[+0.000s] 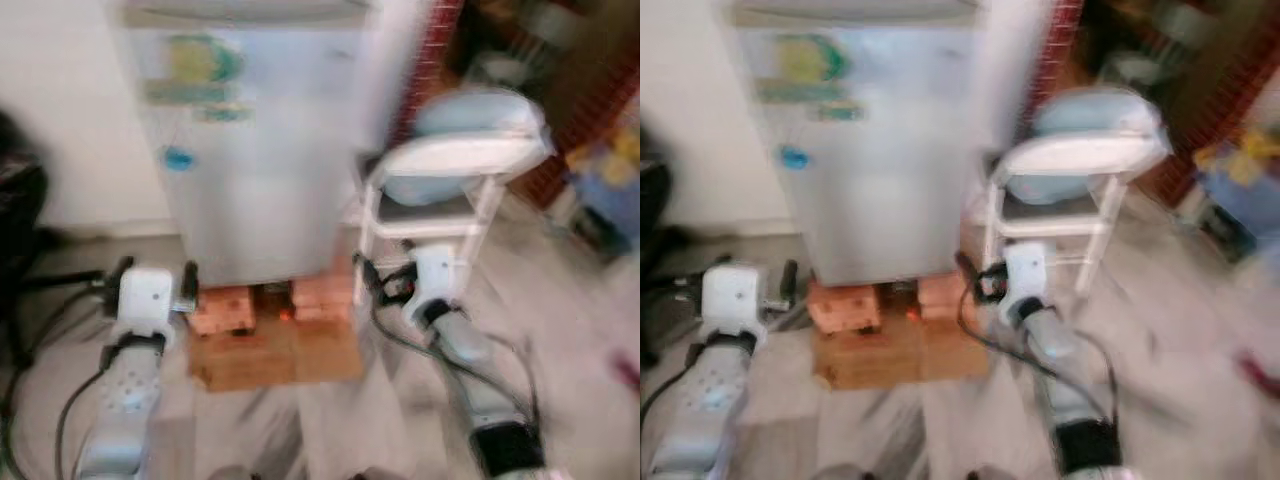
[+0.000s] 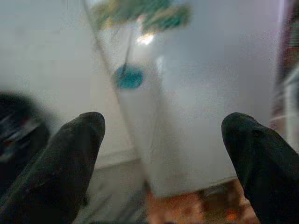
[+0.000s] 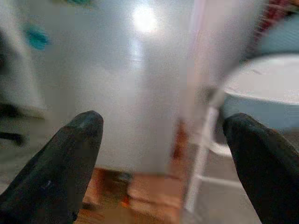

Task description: Restocking fridge

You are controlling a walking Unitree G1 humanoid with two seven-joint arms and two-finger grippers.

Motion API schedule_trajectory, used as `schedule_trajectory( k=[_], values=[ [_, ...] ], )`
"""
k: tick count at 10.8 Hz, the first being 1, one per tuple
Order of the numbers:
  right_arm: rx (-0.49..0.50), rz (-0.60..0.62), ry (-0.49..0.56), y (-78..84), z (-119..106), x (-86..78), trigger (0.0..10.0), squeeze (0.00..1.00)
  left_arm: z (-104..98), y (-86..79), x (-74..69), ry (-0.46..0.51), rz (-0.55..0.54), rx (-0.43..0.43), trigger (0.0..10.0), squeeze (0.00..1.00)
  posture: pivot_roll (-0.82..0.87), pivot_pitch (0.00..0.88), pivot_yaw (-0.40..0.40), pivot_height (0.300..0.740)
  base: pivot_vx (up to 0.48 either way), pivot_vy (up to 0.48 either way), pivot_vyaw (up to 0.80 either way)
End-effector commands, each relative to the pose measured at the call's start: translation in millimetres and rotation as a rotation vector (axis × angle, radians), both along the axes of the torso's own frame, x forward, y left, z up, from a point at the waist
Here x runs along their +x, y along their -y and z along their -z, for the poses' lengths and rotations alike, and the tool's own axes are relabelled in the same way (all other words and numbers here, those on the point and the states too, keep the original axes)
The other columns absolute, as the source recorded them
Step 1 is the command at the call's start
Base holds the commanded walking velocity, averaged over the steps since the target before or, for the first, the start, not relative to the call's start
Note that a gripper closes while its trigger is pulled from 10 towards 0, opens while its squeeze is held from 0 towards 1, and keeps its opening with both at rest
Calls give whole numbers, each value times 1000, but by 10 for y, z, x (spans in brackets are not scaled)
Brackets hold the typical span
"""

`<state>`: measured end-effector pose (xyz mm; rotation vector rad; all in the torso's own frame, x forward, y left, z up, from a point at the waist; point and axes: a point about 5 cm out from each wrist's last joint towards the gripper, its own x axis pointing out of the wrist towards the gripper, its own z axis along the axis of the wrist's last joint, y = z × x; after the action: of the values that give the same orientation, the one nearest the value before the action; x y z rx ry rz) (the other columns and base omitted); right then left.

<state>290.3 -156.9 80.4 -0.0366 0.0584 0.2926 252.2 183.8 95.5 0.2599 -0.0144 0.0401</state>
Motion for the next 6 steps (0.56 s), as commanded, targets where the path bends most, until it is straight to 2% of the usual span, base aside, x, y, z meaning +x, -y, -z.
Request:
schedule_trajectory(
  k=[1, 2, 3, 4, 5, 6],
  values=[
    [25, -3, 36, -70, -90, 41, 10000, 0, -19, -129, -6, 1, -24, 34, 10000, 0, 142, 15, -27, 740, 0, 480, 0],
    [20, 1, 38, -70, -98, 47, 10000, 0, -63, -165, 29, 27, -29, 84, 10000, 0, 139, 17, -23, 740, 0, 480, 0],
    [22, 7, 39, -76, -103, 49, 10000, 0, -93, -220, 60, 25, -40, 83, 10000, 0, 136, 17, -21, 740, 0, 480, 0],
    [15, 6, 37, -90, -87, 39, 10000, 0, -122, -162, 71, 28, 7, 99, 10000, 0, 135, 13, -19, 740, 0, 480, 0],
    [17, 4, 37, -101, -87, 43, 10000, 0, -107, -111, 71, 9, 30, 69, 10000, 0, 135, 13, -19, 740, 0, 480, 0],
    [18, 3, 39, -107, -105, 59, 10000, 0, -81, -81, 75, -3, 51, 76, 10000, 0, 134, 19, -19, 740, 0, 480, 0]
  ],
)
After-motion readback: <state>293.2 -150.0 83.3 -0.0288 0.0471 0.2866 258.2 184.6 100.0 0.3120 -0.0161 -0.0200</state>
